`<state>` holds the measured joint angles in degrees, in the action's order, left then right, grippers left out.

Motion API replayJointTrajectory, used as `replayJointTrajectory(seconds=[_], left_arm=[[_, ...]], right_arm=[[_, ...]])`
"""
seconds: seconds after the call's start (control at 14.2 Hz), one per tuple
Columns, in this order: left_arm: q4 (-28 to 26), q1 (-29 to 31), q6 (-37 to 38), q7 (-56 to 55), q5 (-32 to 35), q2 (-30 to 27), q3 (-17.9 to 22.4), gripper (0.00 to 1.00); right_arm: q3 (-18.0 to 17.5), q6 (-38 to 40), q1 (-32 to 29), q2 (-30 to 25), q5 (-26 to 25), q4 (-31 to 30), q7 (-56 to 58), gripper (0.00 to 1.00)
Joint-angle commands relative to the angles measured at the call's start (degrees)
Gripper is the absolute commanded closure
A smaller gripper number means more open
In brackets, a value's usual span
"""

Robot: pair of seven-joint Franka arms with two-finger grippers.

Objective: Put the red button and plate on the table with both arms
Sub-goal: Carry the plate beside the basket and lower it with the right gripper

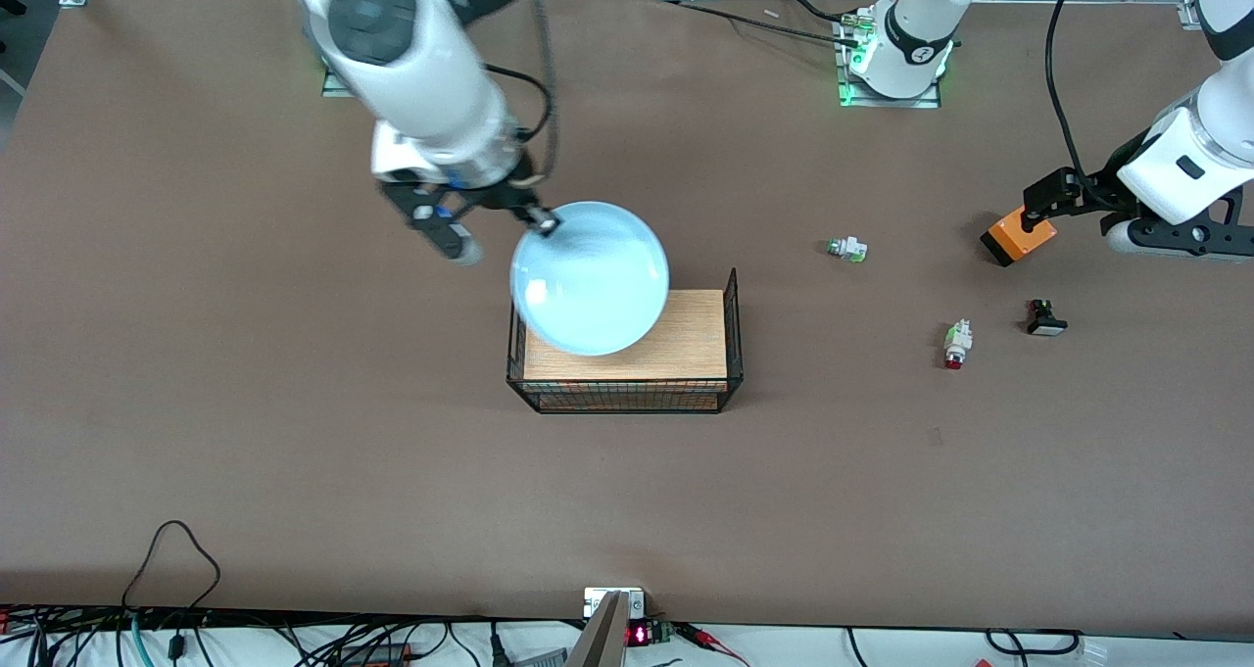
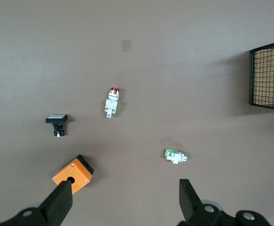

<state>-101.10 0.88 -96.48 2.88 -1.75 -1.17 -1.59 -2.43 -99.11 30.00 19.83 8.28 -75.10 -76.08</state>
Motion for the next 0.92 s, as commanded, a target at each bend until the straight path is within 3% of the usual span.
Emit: replayJointTrajectory(seconds=[0.0, 0.42, 0.57, 0.85], left_arm=[[0.8, 0.3, 1.0, 0.5, -0.2, -0.2, -0.3, 0.00], [0.8, 0.1, 0.9, 0.4, -0.2, -0.2, -0.3, 0.00], [0.8, 0.2, 0.9, 0.4, -0.2, -0.1, -0.3, 0.00], [0.8, -0.1, 0.9, 0.4, -0.1, -0.1, -0.4, 0.00]], right_arm=[[0.0, 1.5, -7.3, -0.6, 5.4, 2.1, 7.8, 1.00], [-0.3, 10.9, -23.6, 0.8, 6.7, 1.5, 36.0, 1.00], [-0.2, 11.0, -27.3, 0.8, 5.3, -1.7, 50.4, 1.00], [-0.2, 3.8, -31.8, 0.1, -4.7, -13.9, 69.5, 1.00]])
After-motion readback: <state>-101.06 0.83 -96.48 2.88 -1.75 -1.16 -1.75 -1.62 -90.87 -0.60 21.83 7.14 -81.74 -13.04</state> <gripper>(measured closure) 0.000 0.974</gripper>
